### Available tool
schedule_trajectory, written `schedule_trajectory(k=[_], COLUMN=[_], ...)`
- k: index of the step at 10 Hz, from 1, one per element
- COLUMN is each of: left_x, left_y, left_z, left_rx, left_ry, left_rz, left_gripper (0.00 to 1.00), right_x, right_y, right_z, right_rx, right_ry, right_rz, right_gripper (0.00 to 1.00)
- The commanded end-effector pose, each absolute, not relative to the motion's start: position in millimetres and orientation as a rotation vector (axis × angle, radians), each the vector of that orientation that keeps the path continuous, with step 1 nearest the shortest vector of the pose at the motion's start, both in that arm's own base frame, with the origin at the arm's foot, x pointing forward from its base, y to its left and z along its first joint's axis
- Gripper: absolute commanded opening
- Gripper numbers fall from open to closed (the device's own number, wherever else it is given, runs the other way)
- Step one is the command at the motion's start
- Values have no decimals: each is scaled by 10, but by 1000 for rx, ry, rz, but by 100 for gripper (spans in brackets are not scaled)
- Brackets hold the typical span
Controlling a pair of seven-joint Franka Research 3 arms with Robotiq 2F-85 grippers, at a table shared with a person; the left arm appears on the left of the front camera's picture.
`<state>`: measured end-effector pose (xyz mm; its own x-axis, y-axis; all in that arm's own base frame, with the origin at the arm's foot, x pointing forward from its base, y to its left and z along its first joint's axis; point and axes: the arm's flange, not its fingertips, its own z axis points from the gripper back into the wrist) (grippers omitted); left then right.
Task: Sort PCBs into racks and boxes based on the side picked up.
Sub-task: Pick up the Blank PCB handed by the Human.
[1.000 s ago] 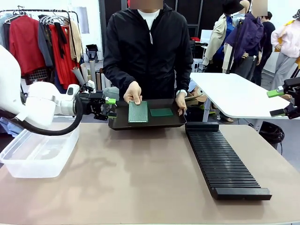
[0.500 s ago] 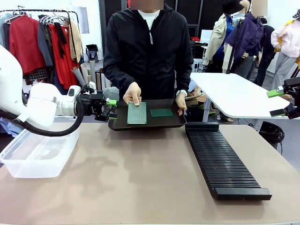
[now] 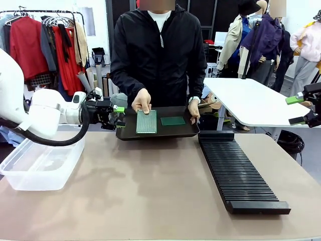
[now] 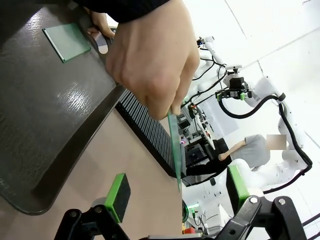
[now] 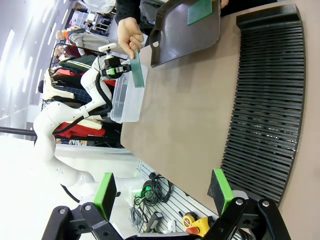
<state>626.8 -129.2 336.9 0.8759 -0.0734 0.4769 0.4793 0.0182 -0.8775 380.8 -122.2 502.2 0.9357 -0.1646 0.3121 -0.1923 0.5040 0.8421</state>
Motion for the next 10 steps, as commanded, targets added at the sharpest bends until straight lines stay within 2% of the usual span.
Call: schedule_trajectory(k=[1,5,10], left_x=[6237,6163,6194], left_y=[-1302,-1509,-1665], left_z=[3385,3305,3087], left_rx=[-1506,-1485,-1553], left_ry=[-368,-391,-533], left_rz=[-453,-529,-526], left_gripper=[100,100,100], right_x=[3802,3802,3802], right_y=[-1193,-1193,-1193], right_z=[5022,5022,5022], right_rx=[1045,1045,1045], right_ry=[-400,-400,-400], right_rz=[15,15,15], right_gripper=[100,100,100])
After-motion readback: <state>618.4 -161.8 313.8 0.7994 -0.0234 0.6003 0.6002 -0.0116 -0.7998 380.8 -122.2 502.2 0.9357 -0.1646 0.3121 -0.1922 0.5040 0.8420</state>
